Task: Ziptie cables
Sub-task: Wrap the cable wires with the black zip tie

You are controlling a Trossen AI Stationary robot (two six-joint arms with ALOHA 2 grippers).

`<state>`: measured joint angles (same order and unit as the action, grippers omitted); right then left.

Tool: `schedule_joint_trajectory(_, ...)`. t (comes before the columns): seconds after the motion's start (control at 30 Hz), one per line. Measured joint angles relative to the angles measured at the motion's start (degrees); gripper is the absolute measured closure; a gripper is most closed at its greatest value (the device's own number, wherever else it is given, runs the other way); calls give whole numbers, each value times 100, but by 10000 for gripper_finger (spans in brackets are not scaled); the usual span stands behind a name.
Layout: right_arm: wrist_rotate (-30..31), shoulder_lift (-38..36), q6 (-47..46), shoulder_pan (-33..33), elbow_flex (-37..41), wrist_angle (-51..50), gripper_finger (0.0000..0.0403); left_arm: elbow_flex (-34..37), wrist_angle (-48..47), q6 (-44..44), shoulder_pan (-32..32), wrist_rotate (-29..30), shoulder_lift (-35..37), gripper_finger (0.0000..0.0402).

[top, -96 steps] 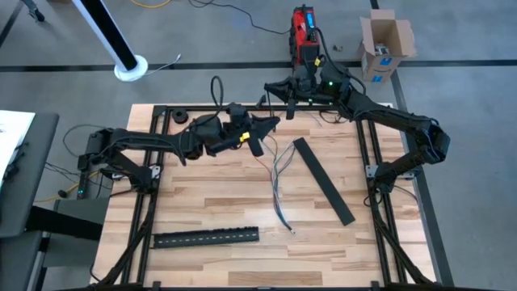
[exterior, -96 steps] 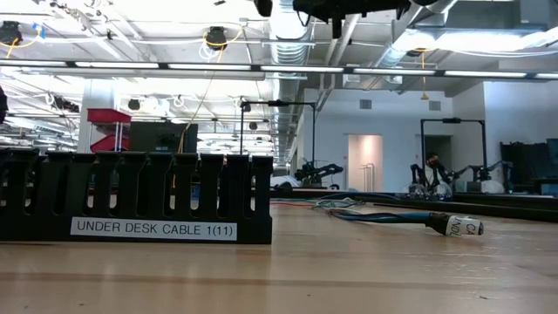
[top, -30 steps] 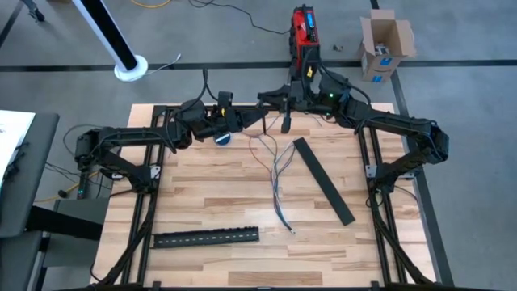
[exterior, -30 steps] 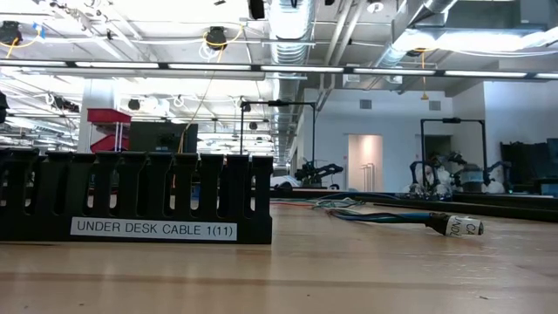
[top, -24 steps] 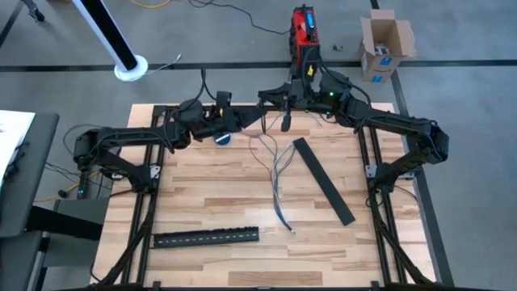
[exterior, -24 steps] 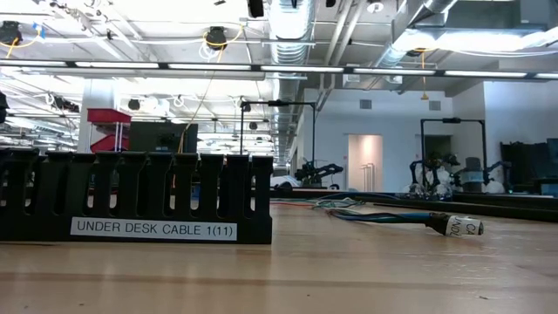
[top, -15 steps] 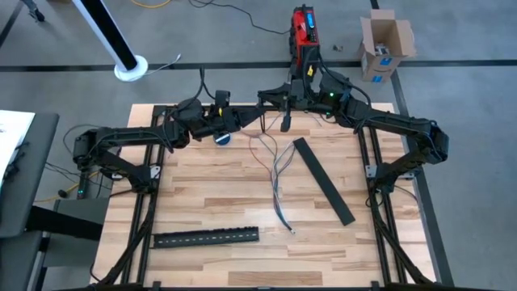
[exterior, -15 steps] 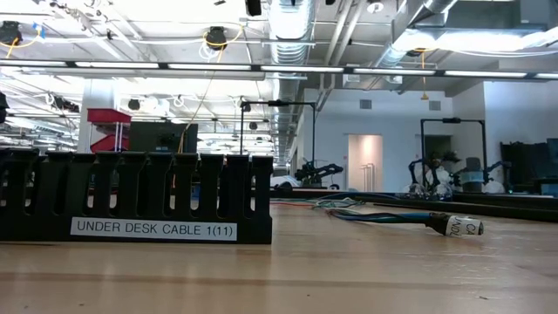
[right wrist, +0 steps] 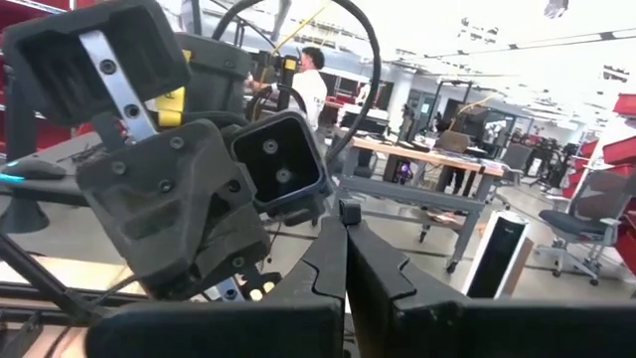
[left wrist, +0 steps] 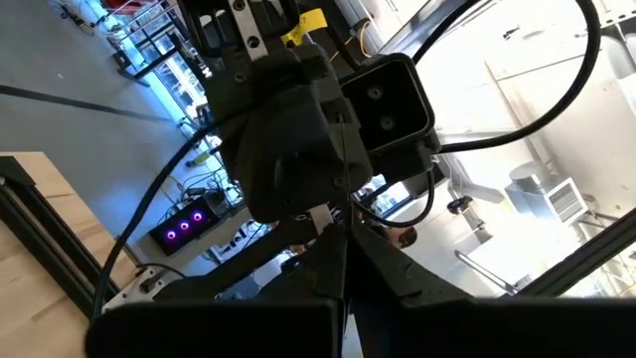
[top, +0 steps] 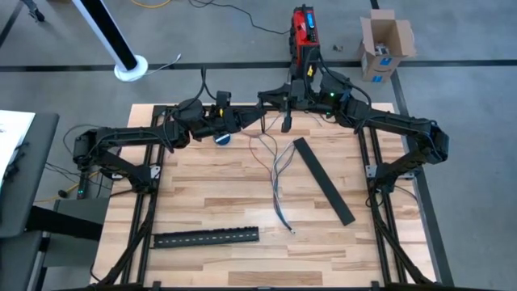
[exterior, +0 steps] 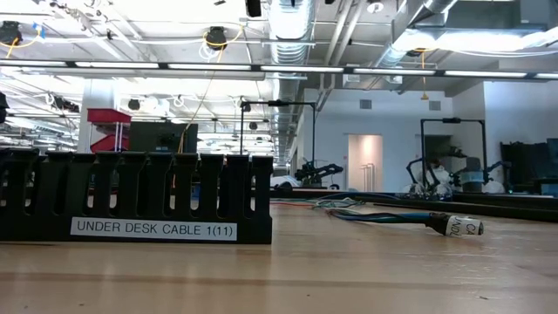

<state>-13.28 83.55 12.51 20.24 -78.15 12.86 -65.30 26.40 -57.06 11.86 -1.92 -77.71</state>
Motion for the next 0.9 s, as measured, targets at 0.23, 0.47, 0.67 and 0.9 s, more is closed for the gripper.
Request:
schedule_joint_trajectory(0.23, -10, 0, 6, -81, 0, 6, 403, 0, 6, 21, 5, -43, 0, 401)
schedule_joint_trajectory(0.47, -11, 0, 146, -136, 0, 17, 403, 0, 5, 27, 31, -48, 28, 401)
schedule_joint_trajectory(0.67, -11, 0, 146, -134, 0, 9, 403, -2, 18, 109, 37, -41, 101, 401)
schedule_joint_trajectory(0.9, -13, 0, 146, -136, 0, 9, 403, -2, -107, 83, 37, -58, 96, 401)
